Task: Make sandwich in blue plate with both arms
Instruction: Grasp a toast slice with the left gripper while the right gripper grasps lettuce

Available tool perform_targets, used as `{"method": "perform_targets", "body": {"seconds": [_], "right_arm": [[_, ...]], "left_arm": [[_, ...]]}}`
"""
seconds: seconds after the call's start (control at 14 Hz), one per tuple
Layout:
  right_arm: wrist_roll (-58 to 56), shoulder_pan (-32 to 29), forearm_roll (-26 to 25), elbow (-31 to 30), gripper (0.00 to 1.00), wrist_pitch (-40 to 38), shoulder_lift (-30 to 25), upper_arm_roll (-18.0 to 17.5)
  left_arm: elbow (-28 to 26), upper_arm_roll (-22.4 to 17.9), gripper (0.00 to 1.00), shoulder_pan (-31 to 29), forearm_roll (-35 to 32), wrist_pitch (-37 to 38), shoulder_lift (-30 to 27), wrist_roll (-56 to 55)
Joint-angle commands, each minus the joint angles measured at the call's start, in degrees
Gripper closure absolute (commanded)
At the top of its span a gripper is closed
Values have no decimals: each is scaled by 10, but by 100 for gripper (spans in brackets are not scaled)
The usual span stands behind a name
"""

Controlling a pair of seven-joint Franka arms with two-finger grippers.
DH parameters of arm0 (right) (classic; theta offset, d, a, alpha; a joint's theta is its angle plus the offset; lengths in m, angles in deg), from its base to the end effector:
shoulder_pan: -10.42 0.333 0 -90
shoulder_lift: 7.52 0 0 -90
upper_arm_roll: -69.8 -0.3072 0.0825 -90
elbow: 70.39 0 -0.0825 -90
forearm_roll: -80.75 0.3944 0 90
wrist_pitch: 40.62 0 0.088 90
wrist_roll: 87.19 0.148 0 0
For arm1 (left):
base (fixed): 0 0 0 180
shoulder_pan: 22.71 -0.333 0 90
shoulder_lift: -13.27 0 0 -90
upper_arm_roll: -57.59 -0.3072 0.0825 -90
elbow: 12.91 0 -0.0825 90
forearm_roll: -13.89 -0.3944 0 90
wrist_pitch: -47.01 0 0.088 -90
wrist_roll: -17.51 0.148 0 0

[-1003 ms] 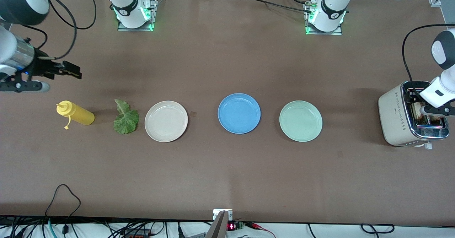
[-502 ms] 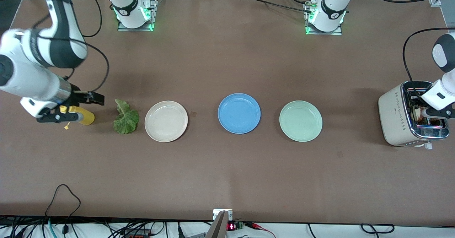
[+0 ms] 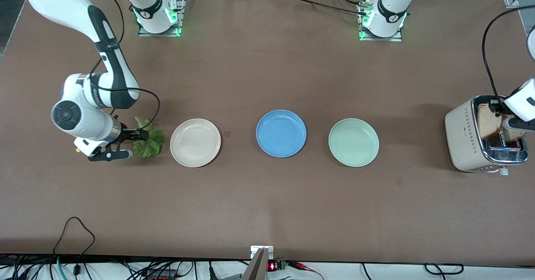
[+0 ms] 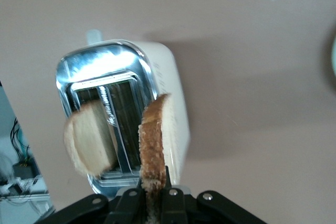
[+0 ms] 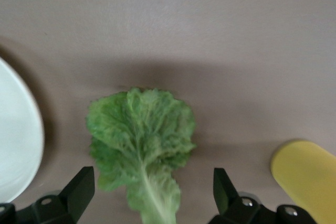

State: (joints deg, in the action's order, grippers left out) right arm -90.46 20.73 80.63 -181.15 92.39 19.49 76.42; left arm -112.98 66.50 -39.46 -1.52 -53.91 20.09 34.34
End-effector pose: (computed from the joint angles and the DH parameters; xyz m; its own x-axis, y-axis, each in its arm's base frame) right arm 0.6138 0.0391 0.1797 0.9880 0.1305 -0.0832 0.1348 -0.9897 0.0491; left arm 0.5825 0.1174 0.4409 0.9646 -0.1998 -0.1720 -0.2322 -0.9529 -0.1951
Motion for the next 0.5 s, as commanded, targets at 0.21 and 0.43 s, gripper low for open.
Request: {"method": "perform_targets", "body": {"seconds": [0.21,0.43], "right_arm": [[-22,20,-2,-104,0,134,-4,1],[-39,17,-1,-98,52,132,7,2]], "left_arm": [[67,141,98,2,53,147,35,-88],[69,193,98,10,184,134,91,-97]]}}
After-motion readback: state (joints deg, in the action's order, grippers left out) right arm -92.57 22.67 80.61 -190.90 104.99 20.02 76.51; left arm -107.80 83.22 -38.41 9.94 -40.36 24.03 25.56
